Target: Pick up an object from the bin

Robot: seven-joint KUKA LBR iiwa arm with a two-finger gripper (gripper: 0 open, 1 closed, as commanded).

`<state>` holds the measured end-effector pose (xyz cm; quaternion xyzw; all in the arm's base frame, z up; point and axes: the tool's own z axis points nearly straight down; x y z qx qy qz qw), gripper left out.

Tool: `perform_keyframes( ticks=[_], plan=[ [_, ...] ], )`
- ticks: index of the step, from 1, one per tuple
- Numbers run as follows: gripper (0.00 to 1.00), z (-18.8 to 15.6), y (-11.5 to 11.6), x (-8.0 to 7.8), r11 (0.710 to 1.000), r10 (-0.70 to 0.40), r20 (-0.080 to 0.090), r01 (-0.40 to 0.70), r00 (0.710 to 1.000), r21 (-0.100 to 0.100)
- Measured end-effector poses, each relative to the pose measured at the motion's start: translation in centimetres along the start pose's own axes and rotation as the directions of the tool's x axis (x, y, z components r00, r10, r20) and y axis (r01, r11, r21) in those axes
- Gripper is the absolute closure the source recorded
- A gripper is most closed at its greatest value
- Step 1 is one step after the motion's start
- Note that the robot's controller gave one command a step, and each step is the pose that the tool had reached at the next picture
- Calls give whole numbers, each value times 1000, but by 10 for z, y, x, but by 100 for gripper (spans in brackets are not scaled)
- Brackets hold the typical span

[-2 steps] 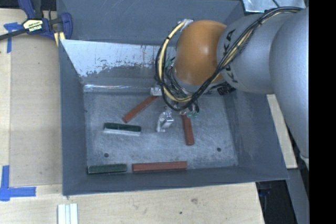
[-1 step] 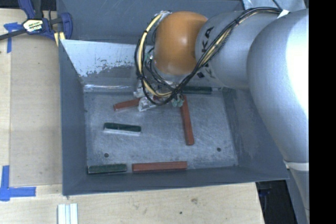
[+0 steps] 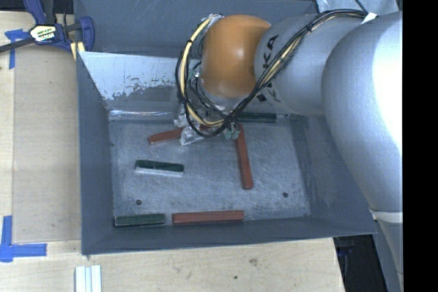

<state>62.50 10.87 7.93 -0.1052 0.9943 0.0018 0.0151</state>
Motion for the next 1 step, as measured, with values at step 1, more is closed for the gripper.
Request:
perform_keyframes(
  ticks=[1],
  plan=[
    [100,-168,-1,4,1000,-27,-22,27,999,0]
  ],
)
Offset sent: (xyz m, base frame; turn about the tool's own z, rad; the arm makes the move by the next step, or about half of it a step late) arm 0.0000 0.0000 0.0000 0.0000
